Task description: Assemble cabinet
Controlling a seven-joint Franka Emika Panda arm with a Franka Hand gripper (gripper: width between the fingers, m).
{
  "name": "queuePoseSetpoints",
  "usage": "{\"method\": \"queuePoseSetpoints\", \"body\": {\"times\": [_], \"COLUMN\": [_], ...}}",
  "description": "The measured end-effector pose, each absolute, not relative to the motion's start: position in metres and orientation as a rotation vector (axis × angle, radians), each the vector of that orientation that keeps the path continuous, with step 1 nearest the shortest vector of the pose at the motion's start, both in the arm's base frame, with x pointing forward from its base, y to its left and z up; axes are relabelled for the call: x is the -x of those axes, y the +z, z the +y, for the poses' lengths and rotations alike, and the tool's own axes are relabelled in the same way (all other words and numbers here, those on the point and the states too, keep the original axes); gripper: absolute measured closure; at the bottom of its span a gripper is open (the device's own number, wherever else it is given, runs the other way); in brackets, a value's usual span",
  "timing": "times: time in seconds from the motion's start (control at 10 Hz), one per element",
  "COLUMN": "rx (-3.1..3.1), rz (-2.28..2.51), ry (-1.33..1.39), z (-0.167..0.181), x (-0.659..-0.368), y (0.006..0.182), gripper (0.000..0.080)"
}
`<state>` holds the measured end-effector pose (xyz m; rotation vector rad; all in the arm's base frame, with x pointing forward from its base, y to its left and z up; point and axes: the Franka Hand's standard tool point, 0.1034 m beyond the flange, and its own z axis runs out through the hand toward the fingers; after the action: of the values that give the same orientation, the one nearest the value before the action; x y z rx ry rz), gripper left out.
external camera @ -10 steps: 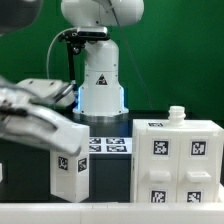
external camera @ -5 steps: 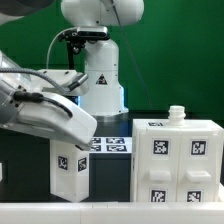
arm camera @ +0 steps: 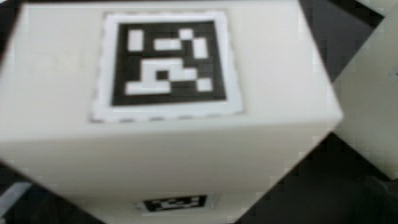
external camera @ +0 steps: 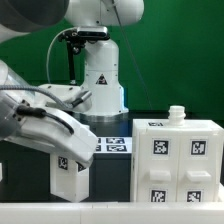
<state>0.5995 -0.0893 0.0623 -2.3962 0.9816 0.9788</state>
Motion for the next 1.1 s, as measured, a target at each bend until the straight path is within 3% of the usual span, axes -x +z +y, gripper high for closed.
{"method": "queuePoseSetpoints", "body": {"times": [1.0,1.1], "rx": [2.292,2.292], "rz": [1.162,1.162], "ry": [1.032,1.032], "z": [-0.098,-0.098], "x": [-0.579,-0.579], "y": [0.045,0.045], "gripper": [0.0002,0.0126]}}
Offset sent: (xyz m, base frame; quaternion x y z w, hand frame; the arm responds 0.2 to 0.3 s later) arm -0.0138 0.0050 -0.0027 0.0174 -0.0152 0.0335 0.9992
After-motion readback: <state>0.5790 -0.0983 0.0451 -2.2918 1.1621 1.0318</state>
